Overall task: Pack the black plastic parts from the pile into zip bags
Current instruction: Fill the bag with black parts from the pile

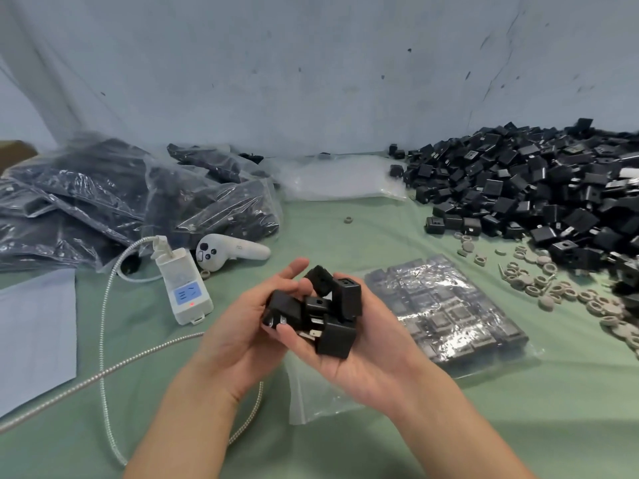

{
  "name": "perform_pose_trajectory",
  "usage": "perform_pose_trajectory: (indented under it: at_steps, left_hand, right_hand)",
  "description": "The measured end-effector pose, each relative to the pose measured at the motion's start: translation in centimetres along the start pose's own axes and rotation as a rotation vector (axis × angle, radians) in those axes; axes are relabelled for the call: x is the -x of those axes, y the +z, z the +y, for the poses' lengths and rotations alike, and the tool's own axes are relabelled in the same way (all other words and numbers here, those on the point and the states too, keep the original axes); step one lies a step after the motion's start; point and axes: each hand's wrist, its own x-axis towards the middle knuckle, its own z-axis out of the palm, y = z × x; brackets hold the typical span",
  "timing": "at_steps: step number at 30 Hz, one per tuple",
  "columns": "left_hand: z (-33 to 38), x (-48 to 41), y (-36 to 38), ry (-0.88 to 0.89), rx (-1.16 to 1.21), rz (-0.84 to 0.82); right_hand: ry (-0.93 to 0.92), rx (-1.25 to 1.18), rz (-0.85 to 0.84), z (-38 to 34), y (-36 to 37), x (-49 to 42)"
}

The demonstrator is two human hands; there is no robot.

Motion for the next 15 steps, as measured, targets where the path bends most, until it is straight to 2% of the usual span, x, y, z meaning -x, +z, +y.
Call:
perform_pose_trajectory:
  at_steps: [7,10,13,15]
  left_hand:
    - [0.7,0.0,-0.6,0.002,-0.173,0.001]
    - [0.4,-0.2,-0.6,0.049,-0.144,0.033]
    - [0.5,-0.7,-0.8,0.204,-0.135,0.143]
    - [0.9,-0.7,-1.4,0.329,-0.203,0.306]
  right_hand:
    - [0.06,0.018,-0.016,-0.3,-0.5,-0.3]
    - [0.069,-0.007,-0.027,-0.4,-0.7,-0.2]
    - [0.088,-0.031,-0.038,-0.9,-1.0,0.0]
    - [0.058,-0.029,-0.047,-1.7,-1.2,0.4]
